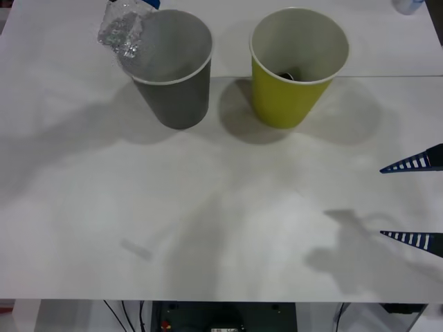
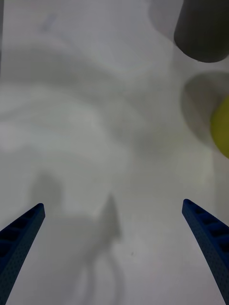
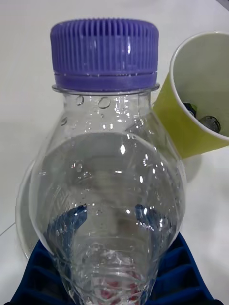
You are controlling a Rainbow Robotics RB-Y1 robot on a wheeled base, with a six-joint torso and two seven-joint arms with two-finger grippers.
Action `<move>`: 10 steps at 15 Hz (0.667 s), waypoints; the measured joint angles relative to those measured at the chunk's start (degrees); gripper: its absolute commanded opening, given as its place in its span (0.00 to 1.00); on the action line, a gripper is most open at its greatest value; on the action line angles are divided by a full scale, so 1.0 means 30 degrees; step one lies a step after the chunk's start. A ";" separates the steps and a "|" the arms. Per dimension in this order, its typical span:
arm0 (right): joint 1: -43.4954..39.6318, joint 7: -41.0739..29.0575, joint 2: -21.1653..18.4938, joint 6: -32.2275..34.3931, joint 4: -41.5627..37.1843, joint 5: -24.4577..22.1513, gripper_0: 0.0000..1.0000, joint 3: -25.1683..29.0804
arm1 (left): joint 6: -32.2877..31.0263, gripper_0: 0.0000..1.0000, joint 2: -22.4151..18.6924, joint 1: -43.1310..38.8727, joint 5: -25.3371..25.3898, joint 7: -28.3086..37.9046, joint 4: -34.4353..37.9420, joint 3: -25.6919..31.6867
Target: Put the can into the green bin and the plastic bottle into the gray bin
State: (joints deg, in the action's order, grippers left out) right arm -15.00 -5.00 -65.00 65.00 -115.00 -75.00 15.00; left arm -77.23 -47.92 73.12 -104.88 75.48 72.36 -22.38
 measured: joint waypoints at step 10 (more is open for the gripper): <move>0.0000 -0.0001 0.0000 0.0000 0.0000 0.0000 1.00 0.0000 | 0.1042 1.00 0.1500 0.1848 -0.0452 -0.0196 -0.2618 -0.2093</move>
State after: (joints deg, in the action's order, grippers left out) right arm -15.00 -5.00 -65.00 65.00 -115.00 -75.00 15.00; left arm -74.10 -43.42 78.66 -106.24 74.89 64.50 -28.66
